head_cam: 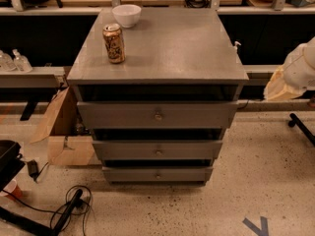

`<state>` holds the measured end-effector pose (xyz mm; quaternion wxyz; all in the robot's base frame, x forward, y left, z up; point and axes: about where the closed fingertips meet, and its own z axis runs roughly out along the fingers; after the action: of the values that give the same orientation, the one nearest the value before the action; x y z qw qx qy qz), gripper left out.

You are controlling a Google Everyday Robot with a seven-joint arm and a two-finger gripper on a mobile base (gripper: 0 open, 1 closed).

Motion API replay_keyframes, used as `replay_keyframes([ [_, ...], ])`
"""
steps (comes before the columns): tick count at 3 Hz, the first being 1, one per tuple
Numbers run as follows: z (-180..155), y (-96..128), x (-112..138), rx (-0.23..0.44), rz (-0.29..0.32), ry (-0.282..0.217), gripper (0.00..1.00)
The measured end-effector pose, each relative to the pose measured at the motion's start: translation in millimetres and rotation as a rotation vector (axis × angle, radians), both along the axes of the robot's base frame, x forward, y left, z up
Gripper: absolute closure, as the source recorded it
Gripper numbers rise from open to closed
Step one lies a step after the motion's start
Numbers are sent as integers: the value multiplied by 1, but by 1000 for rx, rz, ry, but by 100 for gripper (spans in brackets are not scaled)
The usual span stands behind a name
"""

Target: Close top drawer

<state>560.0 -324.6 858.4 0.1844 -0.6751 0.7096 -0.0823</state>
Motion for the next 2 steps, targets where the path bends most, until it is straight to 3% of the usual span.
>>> replay_keyframes([
  [1,33,-26,-24,-6,-84,-71,100],
  [2,64,-35,-50,-17,-148,-170,100],
])
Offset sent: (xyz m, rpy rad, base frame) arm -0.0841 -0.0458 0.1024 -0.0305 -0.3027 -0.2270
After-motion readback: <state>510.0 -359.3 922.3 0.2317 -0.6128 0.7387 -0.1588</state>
